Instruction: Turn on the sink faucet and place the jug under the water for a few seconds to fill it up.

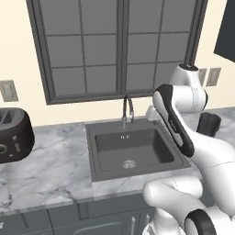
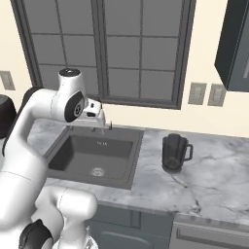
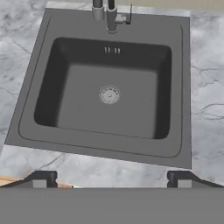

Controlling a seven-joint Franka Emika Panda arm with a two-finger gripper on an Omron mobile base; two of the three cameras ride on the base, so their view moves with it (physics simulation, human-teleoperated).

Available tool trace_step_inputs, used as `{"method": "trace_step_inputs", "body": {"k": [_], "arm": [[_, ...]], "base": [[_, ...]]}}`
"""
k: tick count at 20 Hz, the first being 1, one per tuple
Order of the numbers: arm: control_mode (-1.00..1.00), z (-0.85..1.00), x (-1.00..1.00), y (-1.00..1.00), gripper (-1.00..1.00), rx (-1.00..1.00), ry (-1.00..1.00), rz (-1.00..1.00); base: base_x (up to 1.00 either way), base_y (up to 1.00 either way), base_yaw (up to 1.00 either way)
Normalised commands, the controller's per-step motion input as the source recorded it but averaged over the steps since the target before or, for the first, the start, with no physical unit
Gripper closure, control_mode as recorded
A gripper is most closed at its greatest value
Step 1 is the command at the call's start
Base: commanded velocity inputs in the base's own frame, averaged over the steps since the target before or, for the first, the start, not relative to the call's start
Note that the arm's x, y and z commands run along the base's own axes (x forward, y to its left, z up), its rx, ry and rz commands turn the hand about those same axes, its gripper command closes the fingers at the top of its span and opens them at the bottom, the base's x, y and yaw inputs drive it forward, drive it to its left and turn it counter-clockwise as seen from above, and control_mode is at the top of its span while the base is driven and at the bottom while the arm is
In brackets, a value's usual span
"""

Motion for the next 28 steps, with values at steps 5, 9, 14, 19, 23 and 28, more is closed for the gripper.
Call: {"method": "trace_step_inputs", "body": {"k": [5, 9, 14, 19, 23, 28], "arm": [[-1.0, -0.19, 0.33, -0.17, -1.0, 0.02, -0.06, 0.11], [-1.0, -0.23, 0.46, -0.02, -1.0, 0.0, -0.12, 0.25], [-1.0, -0.25, 0.41, 0.0, -1.0, 0.0, -0.14, 0.3], [-1.0, -0.23, 0.28, -0.06, -1.0, 0.0, -0.15, 0.32], [-1.0, -0.15, 0.14, -0.17, -1.0, 0.0, -0.15, 0.3], [-1.0, -0.07, 0.07, -0.31, -1.0, 0.02, -0.13, 0.23]], "base": [[0.0, 0.0, 0.0], [0.0, 0.0, 0.0], [0.0, 0.0, 0.0], [0.0, 0.0, 0.0], [0.0, 0.0, 0.0], [0.0, 0.0, 0.0]]}}
